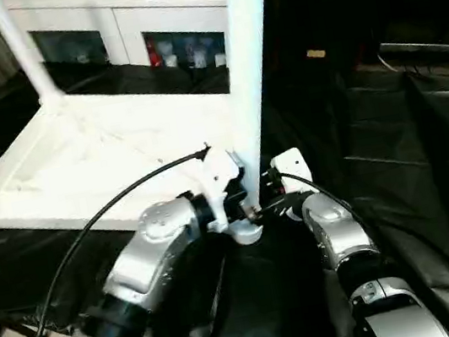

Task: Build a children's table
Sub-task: Rotate table base

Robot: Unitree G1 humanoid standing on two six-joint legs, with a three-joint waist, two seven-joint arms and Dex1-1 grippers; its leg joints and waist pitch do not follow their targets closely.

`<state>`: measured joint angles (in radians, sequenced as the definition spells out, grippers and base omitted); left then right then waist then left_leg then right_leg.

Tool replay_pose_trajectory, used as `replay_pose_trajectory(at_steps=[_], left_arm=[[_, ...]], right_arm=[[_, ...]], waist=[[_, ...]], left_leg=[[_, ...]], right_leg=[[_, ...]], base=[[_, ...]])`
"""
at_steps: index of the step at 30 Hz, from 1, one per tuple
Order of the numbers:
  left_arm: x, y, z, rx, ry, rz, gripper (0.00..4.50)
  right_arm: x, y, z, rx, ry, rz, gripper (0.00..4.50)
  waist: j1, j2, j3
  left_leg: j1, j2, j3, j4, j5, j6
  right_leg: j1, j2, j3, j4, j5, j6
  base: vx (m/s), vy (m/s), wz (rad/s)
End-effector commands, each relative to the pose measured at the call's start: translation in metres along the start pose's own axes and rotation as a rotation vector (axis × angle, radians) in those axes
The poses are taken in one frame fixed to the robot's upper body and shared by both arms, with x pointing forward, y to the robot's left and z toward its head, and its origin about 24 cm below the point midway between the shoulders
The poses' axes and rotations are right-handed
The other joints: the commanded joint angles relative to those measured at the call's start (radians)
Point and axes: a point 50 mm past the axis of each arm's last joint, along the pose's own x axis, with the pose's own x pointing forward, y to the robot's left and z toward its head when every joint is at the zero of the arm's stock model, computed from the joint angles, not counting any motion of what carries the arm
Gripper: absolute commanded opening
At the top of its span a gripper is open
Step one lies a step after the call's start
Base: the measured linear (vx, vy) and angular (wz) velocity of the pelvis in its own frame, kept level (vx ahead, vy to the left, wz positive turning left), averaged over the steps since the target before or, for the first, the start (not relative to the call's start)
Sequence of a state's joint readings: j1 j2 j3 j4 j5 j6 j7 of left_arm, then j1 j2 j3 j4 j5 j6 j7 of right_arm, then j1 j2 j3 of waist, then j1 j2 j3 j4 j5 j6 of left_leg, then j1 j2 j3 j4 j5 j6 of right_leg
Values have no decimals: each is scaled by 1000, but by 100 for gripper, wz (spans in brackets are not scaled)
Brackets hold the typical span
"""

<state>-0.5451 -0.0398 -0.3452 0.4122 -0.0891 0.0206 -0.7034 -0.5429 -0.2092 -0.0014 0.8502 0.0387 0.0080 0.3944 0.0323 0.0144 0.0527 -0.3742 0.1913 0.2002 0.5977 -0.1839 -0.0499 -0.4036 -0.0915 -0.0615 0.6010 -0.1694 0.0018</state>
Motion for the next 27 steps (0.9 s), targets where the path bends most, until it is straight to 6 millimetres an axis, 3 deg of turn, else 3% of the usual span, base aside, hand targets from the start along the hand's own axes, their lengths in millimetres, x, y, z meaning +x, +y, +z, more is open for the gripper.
replay_pose_trajectory(at_steps=[1, 5, 12, 16, 22, 26, 27], left_arm=[[-7, 10, 0, 11, 14, -2, 447], [-30, 21, -7, -33, 48, -91, 447], [-68, 37, -23, 37, 211, -203, 447], [-88, 57, -35, 107, 359, -222, 406], [-90, 68, -39, 157, 449, -226, 354], [-85, 76, -37, 145, 451, -215, 325], [-84, 76, -36, 139, 448, -216, 315]], right_arm=[[-3, -8, 5, 2, -20, 1, 378], [-14, -22, 5, -14, -28, 11, 378], [-33, -35, 6, -86, -15, 133, 378], [-53, -38, 12, -209, 14, 315, 378], [-72, -33, 15, -281, 69, 494, 378], [-85, -24, 20, -301, 106, 618, 378], [-87, -23, 20, -304, 109, 629, 378]], waist=[[6, -2, -73], [12, 2, -72], [18, 9, -72], [24, 6, -70], [35, 7, -70], [41, 4, -69], [44, 3, -72]], left_leg=[[11, 32, -17, -63, -227, 56], [13, 31, -16, -63, -215, 65], [14, 36, -15, -65, -213, 68], [16, 33, -14, -64, -242, 68], [16, 38, -16, -66, -239, 65], [10, 34, -16, -64, -221, 82], [13, 36, -17, -63, -220, 80]], right_leg=[[55, -47, 35, -70, -169, -259], [53, -47, 35, -68, -179, -262], [53, -44, 33, -63, -160, -268], [52, -42, 34, -71, -211, -243], [50, -49, 36, -70, -226, -242], [55, -47, 34, -74, -217, -240], [56, -50, 34, -71, -214, -241]], base=[[0, 0, 0], [0, 0, 0], [0, 0, 0], [0, 0, 0], [0, 0, 0], [0, 0, 0], [0, 0, 0]])
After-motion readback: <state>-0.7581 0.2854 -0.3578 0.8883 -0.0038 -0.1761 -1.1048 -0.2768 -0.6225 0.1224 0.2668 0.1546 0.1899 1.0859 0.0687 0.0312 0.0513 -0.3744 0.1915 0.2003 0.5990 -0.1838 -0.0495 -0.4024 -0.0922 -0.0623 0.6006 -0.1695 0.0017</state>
